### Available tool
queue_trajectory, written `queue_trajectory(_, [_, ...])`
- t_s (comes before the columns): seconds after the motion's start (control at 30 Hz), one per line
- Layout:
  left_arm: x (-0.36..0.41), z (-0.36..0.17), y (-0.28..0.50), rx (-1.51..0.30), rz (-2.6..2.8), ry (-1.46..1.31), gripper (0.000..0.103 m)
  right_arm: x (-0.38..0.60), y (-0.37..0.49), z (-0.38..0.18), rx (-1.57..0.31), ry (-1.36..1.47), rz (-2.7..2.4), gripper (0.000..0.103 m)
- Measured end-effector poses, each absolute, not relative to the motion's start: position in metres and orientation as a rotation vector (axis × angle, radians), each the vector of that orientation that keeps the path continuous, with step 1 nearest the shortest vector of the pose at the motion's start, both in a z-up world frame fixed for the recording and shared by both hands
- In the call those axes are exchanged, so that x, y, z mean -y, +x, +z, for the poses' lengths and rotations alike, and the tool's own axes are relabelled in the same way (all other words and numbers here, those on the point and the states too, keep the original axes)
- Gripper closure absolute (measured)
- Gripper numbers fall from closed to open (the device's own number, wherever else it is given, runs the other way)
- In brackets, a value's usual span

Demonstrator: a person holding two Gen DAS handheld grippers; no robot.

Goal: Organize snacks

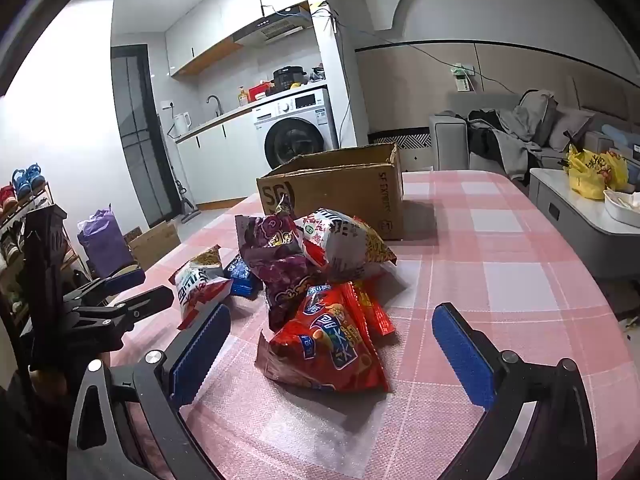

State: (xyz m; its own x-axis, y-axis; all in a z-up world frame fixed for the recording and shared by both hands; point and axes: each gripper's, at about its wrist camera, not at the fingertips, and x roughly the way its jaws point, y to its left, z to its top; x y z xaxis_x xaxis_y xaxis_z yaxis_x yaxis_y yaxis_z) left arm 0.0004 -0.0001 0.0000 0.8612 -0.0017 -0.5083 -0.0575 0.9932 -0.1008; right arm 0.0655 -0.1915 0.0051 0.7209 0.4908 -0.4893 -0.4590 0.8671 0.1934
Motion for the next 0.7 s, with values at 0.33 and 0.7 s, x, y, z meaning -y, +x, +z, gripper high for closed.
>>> queue_trajectory(0.33, [0.0009,-0.0019,0.0021,-0.523,0.035,-0.098,0.001,0.1912,0.0645,0.0057,-0.562,0.061,0.527,0.0])
queue_trajectory(0.7, [0.0,-0.0019,0.0,-0.523,0.038,-0.095,0.001,0.1894,0.0648,0.0047,-0.569,0.057,0.527,0.0])
